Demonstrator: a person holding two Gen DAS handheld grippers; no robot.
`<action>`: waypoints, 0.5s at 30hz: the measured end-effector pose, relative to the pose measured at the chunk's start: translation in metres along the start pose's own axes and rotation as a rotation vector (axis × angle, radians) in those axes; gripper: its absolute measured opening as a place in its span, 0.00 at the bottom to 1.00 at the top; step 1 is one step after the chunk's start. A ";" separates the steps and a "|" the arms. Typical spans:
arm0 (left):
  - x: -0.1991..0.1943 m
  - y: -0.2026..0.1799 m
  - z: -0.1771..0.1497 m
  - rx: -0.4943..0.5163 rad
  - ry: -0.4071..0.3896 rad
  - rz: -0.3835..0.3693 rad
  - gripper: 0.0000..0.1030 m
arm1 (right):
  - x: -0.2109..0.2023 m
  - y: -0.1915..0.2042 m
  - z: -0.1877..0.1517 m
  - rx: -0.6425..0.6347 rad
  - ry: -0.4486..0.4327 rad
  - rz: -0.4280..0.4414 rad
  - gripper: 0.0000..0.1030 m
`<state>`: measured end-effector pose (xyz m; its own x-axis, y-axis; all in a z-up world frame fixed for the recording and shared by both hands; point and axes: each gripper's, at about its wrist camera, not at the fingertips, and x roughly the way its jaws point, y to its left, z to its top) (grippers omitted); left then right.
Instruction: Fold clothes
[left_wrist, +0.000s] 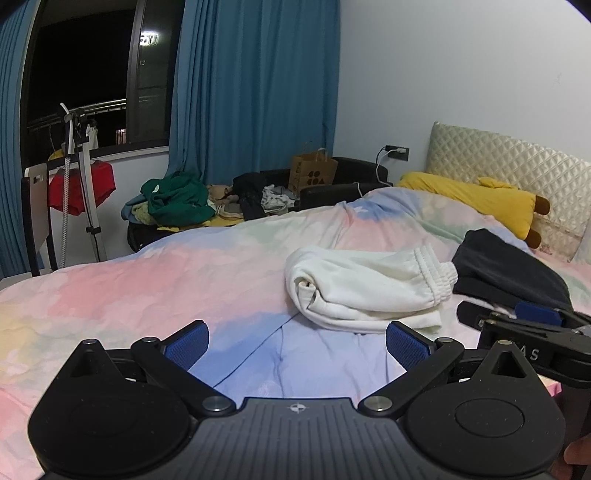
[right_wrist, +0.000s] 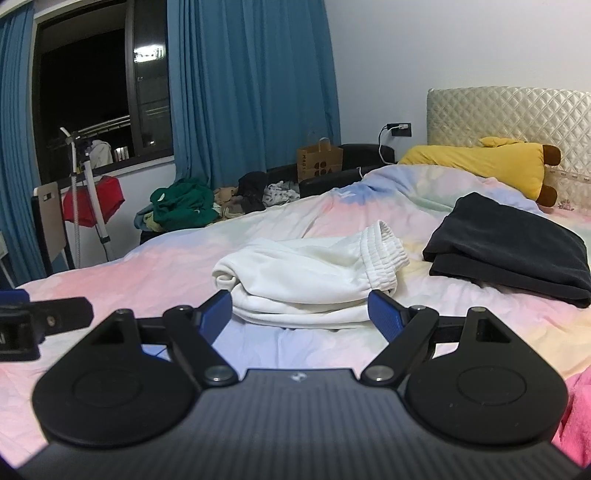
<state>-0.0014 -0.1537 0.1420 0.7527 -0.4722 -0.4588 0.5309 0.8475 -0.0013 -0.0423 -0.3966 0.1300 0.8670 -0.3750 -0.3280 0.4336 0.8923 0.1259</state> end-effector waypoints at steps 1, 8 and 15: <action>0.000 0.000 -0.002 0.002 0.003 0.000 1.00 | 0.000 0.000 0.000 -0.002 -0.003 0.001 0.80; 0.004 -0.001 -0.008 0.017 0.008 0.025 1.00 | 0.001 0.001 -0.002 -0.009 0.000 -0.002 0.80; 0.007 -0.001 -0.011 0.011 0.017 0.030 1.00 | 0.001 0.002 -0.003 -0.007 0.008 0.001 0.80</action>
<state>-0.0015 -0.1552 0.1289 0.7614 -0.4427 -0.4735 0.5129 0.8581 0.0224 -0.0417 -0.3942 0.1269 0.8652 -0.3724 -0.3358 0.4314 0.8942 0.1199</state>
